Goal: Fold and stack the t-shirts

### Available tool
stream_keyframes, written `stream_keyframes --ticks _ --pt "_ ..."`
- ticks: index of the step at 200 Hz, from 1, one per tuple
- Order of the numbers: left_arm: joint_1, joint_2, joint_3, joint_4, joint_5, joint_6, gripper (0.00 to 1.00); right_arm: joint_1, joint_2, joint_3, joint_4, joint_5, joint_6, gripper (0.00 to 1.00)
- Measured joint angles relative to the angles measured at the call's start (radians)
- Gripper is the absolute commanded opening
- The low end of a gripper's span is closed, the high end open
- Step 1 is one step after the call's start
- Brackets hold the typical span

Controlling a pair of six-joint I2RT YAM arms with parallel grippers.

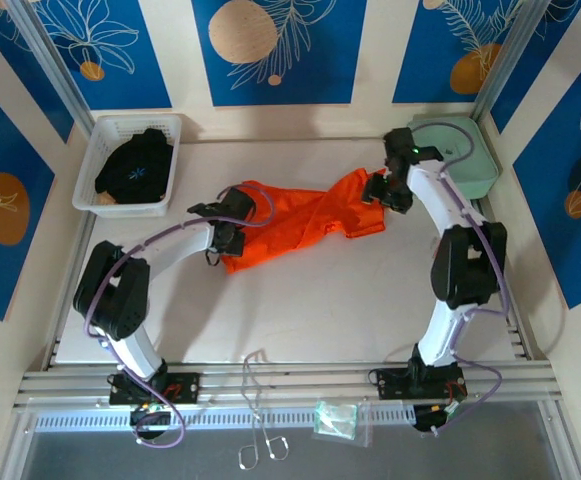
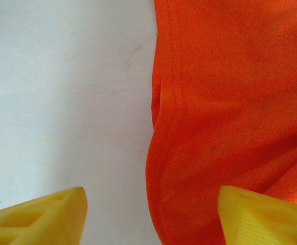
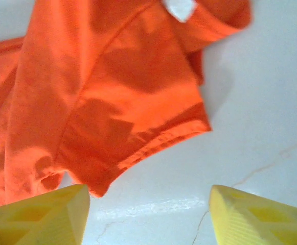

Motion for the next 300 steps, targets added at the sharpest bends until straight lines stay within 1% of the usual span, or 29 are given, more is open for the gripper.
stream_keyframes --ticks 15,40,64,94,108,124,154,161,165,208,228,249,264,300 --pt "0.000 -0.018 0.000 0.000 0.003 0.000 0.71 -0.041 0.012 -0.060 0.045 -0.023 0.008 0.51" --pt "0.001 -0.027 0.000 0.000 0.018 -0.004 0.71 -0.087 0.119 -0.105 0.098 -0.050 0.022 0.47" --pt "0.001 -0.032 -0.011 0.006 0.035 -0.019 0.71 -0.086 0.197 -0.106 0.127 -0.067 0.031 0.46" --pt "0.001 -0.039 -0.040 0.011 0.050 -0.030 0.71 -0.076 0.235 -0.084 0.145 -0.074 0.040 0.44" --pt "0.001 -0.039 -0.050 0.013 0.053 -0.035 0.71 -0.072 0.248 -0.068 0.145 -0.071 0.047 0.40" --pt "0.001 -0.039 -0.056 0.019 0.054 -0.042 0.71 -0.070 0.256 -0.060 0.134 -0.062 0.051 0.32" --pt "0.001 -0.039 -0.057 0.030 0.061 -0.045 0.70 -0.072 0.267 -0.046 0.114 -0.034 0.066 0.05" --pt "0.001 -0.039 -0.058 0.033 0.063 -0.045 0.70 -0.072 0.269 -0.043 0.108 -0.029 0.066 0.00" --pt "0.001 -0.039 -0.059 0.034 0.064 -0.045 0.69 -0.072 0.269 -0.042 0.107 -0.029 0.061 0.00" --pt "0.001 -0.039 -0.084 0.051 0.079 -0.049 0.52 -0.051 0.265 -0.040 0.122 -0.020 0.061 0.00" --pt "0.001 -0.039 -0.108 0.061 0.088 -0.055 0.46 -0.019 0.229 -0.056 0.126 -0.014 0.054 0.00" --pt "0.001 -0.039 -0.133 0.069 0.098 -0.065 0.40 0.017 0.127 -0.101 0.123 -0.003 0.053 0.00" --pt "0.001 -0.039 -0.141 0.074 0.101 -0.070 0.35 0.040 0.019 -0.146 0.120 0.003 0.053 0.00" --pt "0.001 -0.039 -0.143 0.090 0.112 -0.073 0.20 0.049 -0.203 -0.261 0.118 0.018 0.054 0.00"
